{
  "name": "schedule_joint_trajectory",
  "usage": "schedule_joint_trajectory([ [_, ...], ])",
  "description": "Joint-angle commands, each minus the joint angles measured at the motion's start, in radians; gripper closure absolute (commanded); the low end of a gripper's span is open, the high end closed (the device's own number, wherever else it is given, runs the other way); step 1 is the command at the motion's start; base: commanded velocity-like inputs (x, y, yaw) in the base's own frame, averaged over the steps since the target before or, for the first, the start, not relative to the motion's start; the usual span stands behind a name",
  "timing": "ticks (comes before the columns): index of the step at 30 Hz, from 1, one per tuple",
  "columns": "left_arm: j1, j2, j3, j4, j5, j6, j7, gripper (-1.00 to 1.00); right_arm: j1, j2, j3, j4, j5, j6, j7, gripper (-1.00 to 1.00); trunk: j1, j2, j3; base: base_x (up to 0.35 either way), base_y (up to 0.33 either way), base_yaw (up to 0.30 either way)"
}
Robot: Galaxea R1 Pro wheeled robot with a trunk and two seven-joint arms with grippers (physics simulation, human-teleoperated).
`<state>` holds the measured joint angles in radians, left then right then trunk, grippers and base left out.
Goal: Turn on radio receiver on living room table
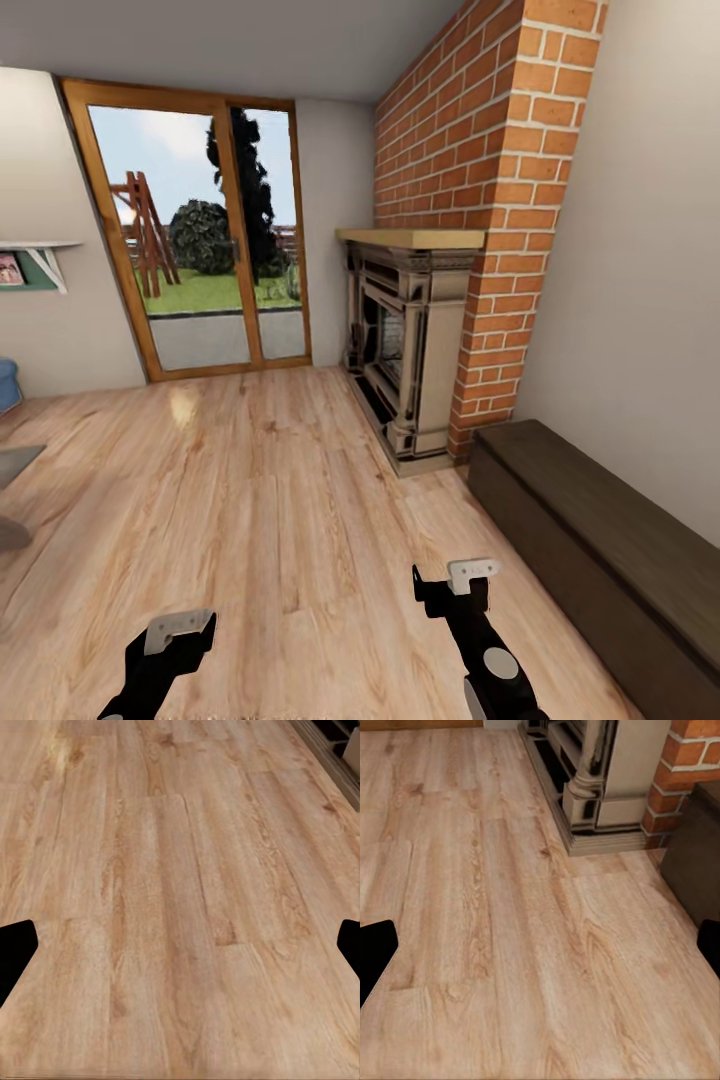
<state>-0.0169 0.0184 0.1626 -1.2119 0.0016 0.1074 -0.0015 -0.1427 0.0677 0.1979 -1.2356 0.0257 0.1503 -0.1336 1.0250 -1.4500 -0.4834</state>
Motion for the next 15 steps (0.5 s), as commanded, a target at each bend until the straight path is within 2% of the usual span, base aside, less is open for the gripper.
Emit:
schedule_joint_trajectory([
  [1, 0.000, 0.000, 0.000, 0.000, 0.000, 0.000, 0.000, -1.00, 0.000, 0.000, 0.000, 0.000, 0.000, 0.000, 0.000, -1.00, 0.000, 0.000, -0.001, 0.000, 0.000, 0.257],
  [15, 0.000, 0.000, 0.000, 0.002, 0.000, 0.000, 0.000, -1.00, 0.000, 0.000, -0.001, 0.000, 0.000, 0.000, 0.000, -1.00, 0.000, 0.000, -0.008, 0.000, 0.000, 0.257],
])
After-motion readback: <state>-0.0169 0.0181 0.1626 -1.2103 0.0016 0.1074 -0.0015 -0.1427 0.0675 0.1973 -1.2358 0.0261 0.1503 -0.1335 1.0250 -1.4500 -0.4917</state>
